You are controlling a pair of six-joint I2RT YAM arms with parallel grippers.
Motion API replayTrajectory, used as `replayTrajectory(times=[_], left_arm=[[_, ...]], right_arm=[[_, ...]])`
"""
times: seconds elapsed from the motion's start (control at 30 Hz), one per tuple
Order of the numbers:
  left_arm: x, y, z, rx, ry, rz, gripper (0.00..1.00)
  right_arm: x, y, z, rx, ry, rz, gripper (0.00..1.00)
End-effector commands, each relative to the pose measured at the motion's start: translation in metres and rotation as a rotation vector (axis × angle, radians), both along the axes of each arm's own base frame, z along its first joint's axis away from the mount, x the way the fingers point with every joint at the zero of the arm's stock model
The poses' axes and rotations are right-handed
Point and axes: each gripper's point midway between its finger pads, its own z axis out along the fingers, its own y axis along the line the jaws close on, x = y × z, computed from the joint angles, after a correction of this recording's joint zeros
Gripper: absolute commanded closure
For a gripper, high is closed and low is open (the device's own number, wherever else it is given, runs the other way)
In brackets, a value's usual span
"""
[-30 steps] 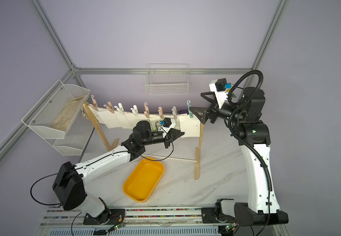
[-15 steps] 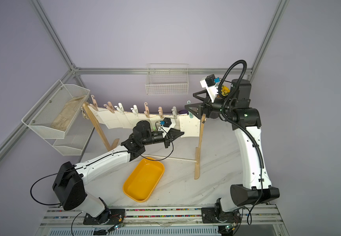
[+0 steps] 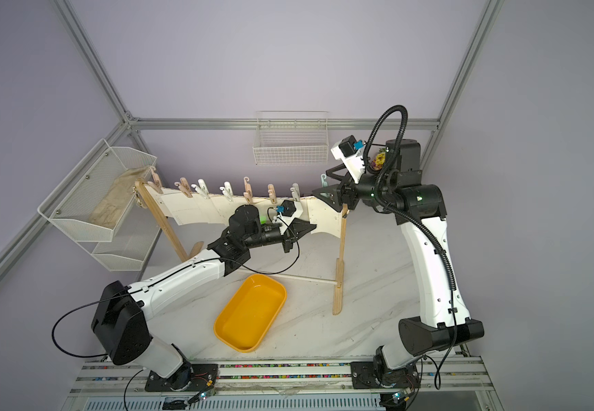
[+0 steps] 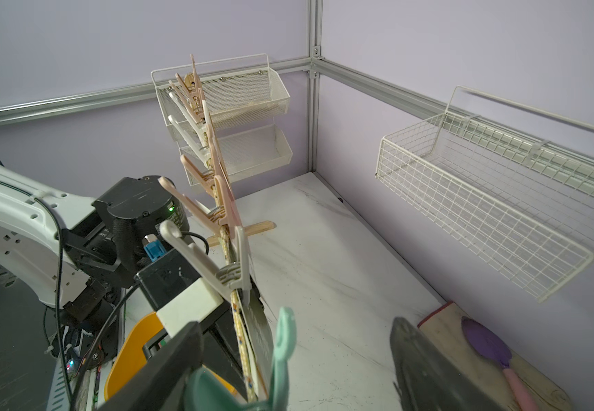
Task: Remove the postcards from the strings
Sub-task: Remove the clamp from the clothesline.
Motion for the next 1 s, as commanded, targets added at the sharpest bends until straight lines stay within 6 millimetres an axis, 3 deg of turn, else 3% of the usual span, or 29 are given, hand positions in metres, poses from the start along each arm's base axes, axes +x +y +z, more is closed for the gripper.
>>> replayTrajectory(times=[0.0, 0.3, 0.73, 0.97], left_arm=[[-0.005, -0.003, 0.034, -0.051, -0.08, -0.027, 0.95], [-0.004, -0.002, 0.035, -0.053, -0.072, -0.025, 0.95], [-0.002, -0.004, 0.032, -0.049, -0.05, -0.025, 0.95], [-0.002, -0.005, 0.029, -0.044, -0.044, -0.031, 0.95]], right_arm=[[-0.013, 0.006, 0.003, -0.011, -0.02, 0.043, 0.19], [-0.017, 0.006, 0.008, 0.001, -0.054, 0.038, 0.4], [-0.018, 0.005, 0.017, 0.032, -0.106, 0.02, 0.58], [-0.019, 0.006, 0.026, 0.057, -0.14, 0.02, 0.62]])
